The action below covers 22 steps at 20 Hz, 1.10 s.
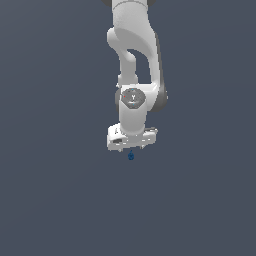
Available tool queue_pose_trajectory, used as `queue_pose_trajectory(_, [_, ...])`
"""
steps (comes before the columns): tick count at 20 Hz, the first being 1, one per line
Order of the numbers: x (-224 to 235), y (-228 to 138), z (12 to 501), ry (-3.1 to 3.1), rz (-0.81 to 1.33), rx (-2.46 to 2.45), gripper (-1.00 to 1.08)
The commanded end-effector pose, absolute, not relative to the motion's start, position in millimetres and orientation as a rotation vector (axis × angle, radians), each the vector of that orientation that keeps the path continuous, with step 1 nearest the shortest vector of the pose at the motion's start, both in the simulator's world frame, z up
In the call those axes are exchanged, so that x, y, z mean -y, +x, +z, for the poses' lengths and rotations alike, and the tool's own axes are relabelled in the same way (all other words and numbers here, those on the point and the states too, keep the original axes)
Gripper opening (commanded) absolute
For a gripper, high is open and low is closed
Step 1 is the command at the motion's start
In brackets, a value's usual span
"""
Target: Pick up the object and move it to a goal position.
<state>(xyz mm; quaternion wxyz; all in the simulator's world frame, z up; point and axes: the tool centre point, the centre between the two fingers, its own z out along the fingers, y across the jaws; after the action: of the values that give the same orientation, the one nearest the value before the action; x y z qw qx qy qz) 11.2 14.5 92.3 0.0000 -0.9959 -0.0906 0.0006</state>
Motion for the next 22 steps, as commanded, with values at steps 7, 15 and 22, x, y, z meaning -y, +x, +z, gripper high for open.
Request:
queue_pose_trajectory(7, [-14.3, 10.0, 57.6, -3.128, 0.001, 0.287, 1.0])
queue_pose_trajectory(15, [-14.2, 11.3, 42.1, -3.128, 0.001, 0.288, -1.0])
queue_pose_trajectory(22, [-14.2, 11.3, 42.1, -3.128, 0.001, 0.288, -1.0])
